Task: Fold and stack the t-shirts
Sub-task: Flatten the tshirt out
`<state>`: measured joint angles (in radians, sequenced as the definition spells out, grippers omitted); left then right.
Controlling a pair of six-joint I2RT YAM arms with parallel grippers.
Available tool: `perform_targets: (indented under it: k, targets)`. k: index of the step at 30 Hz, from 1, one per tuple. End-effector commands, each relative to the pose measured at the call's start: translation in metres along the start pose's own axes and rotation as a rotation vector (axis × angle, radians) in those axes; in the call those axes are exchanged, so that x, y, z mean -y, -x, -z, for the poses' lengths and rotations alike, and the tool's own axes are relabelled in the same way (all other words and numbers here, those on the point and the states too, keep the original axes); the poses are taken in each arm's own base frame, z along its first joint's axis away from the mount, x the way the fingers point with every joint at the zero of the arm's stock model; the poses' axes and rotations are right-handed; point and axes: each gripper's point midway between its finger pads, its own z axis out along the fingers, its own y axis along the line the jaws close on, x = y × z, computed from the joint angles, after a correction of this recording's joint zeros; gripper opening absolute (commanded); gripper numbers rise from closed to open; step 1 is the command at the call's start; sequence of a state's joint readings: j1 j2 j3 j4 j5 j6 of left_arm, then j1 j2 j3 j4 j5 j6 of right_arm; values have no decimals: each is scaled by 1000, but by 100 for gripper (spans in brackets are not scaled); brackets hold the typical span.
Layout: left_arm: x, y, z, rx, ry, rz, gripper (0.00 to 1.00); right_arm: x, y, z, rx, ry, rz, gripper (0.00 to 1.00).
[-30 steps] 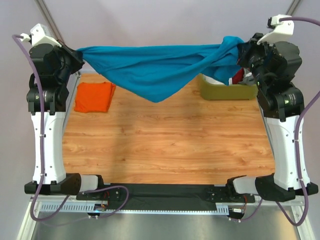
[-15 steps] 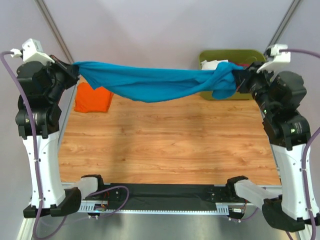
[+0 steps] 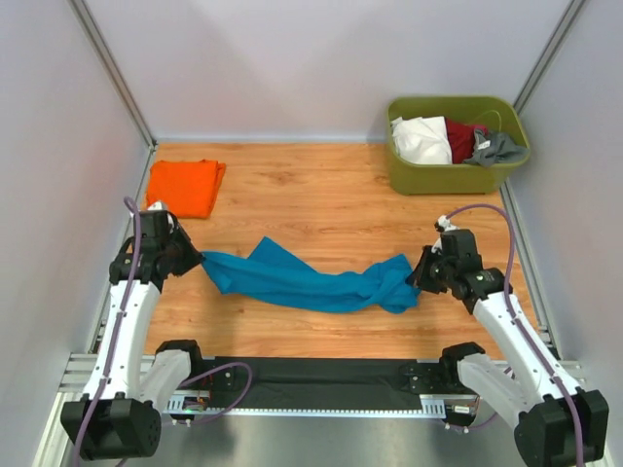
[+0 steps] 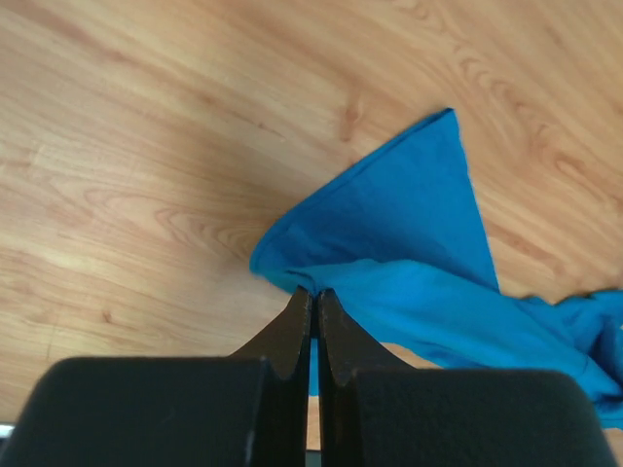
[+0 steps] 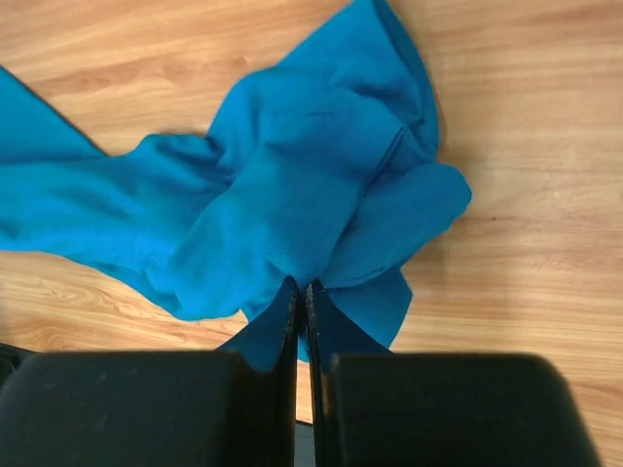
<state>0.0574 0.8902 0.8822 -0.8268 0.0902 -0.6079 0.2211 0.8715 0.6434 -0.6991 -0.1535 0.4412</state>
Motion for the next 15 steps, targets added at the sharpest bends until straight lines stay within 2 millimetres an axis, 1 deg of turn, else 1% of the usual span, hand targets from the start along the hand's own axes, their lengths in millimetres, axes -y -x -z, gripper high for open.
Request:
perform_targets:
  k: [1,2,3,4,5,6,7,8,9,10,11,13,14,15]
  targets:
    - [3,3,-19,35,-44,20,0,-8,6,-9,19,44,-23,0]
    - [2,-2,-23,22,-44,25,0,-6,1,-11,-2,36,-27,0]
    - [-5,-12,-30,-2,-31,35,0,-1,-7,-16,-54,5,-49,0]
    - [-5,-14,-34,-1,-39,37,0,0,-9,-16,-78,-7,-53,7]
    - [-6,-18,-37,-11,-42,42,0,-8,-2,-13,-84,11,-45,28]
    - [-10,-24,-40,-25,-37,45,0,-7,-4,-12,-127,-5,-44,39]
    - [-10,-27,-42,-35,-36,46,0,-10,0,-9,-133,-3,-39,62]
    - [-11,-29,-43,-45,-35,44,0,-21,19,0,-99,19,-23,68]
    - [-13,-32,-45,-58,-28,45,0,-24,21,3,-116,10,-18,74]
    - [-14,-33,-46,-63,-21,42,0,-28,28,7,-106,14,5,83]
    - [-15,-34,-48,-70,-17,45,0,-37,42,14,-87,10,22,85]
    - [-16,-33,-51,-74,-1,51,0,-47,50,17,-92,10,33,85]
    - [-16,-31,-51,-74,5,54,0,-57,55,17,-99,3,52,85]
    - [-16,-29,-53,-79,17,57,0,-57,50,18,-133,-27,52,85]
